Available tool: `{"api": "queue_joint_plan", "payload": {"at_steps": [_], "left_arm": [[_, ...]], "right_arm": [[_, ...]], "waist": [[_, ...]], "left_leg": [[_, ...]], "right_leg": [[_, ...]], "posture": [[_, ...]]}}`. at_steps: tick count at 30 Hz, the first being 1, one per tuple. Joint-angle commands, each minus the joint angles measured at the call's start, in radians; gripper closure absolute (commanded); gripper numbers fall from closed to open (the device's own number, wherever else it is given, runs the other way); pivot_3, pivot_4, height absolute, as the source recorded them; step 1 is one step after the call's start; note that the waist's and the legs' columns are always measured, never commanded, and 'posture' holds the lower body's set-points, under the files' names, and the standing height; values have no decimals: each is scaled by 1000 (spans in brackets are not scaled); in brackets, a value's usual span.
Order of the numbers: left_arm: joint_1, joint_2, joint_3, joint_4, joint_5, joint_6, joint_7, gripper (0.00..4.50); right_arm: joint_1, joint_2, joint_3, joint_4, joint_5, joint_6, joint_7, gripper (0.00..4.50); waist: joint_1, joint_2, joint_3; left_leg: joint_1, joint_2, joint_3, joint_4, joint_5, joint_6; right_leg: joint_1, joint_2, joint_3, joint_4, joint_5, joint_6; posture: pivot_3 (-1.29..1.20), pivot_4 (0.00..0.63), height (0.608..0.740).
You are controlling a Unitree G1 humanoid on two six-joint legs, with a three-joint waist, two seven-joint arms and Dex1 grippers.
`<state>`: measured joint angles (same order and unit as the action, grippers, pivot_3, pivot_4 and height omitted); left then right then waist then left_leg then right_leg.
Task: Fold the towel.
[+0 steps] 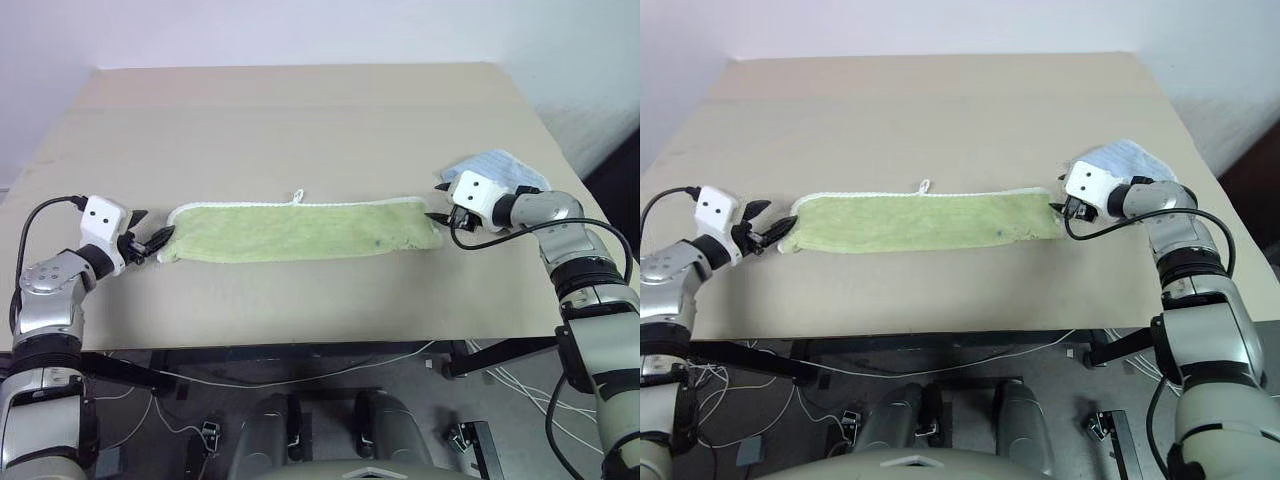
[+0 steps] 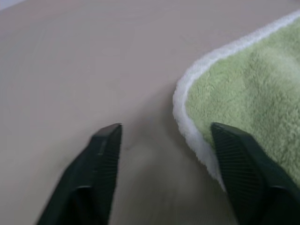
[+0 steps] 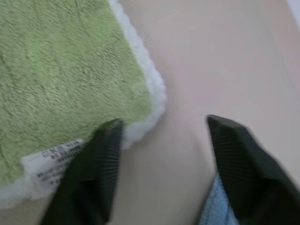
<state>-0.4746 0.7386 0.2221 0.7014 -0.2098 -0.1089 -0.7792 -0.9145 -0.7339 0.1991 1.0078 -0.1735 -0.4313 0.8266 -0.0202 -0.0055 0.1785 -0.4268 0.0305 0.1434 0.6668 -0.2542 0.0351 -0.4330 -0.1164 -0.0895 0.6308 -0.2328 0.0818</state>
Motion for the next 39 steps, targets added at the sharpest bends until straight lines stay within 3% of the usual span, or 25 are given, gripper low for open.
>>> {"api": "queue_joint_plan", "payload": {"at_steps": [1,7,13,17,20,29,39], "left_arm": [[-8,6,51,-31,-35,-3,17,0],[66,42,136,-94,-69,24,67,0],[148,69,172,-164,-53,3,104,0],[180,42,152,-289,-97,4,36,0],[204,14,115,-395,-134,28,-34,0],[257,-81,-43,-589,-175,129,-160,0],[254,-152,-120,-688,-176,178,-163,0]], "right_arm": [[-9,-53,-46,-44,-4,-25,-58,116],[142,-124,-169,-297,118,85,-21,116],[400,-103,-354,-761,421,585,22,51],[552,-24,-486,-1037,727,1061,-70,51],[604,62,-583,-1157,926,1314,-191,51],[639,354,-761,-1239,1301,1649,-642,51],[571,514,-805,-1097,1478,1625,-998,51]], "waist": [[0,0,0],[0,0,0],[4,0,0],[10,-2,-1],[9,-4,-2],[6,-3,-3],[5,-2,-3]], "left_leg": [[0,0,0,0,0,0],[0,0,-1,0,0,0],[1,0,-3,1,0,0],[1,0,-5,1,-1,0],[1,0,-7,0,-1,0],[0,0,-6,-2,-5,3],[0,0,-5,-1,-4,6]], "right_leg": [[0,0,0,0,0,0],[0,0,0,0,0,0],[2,-1,0,0,0,0],[2,-3,-1,-1,0,0],[2,-5,-1,-1,1,-1],[1,-4,-1,-2,1,-2],[2,-1,-1,-2,1,-2]], "posture": [[0,150,740],[0,150,740],[0,150,740],[0,150,740],[0,150,740],[0,150,740],[0,150,740]]}}
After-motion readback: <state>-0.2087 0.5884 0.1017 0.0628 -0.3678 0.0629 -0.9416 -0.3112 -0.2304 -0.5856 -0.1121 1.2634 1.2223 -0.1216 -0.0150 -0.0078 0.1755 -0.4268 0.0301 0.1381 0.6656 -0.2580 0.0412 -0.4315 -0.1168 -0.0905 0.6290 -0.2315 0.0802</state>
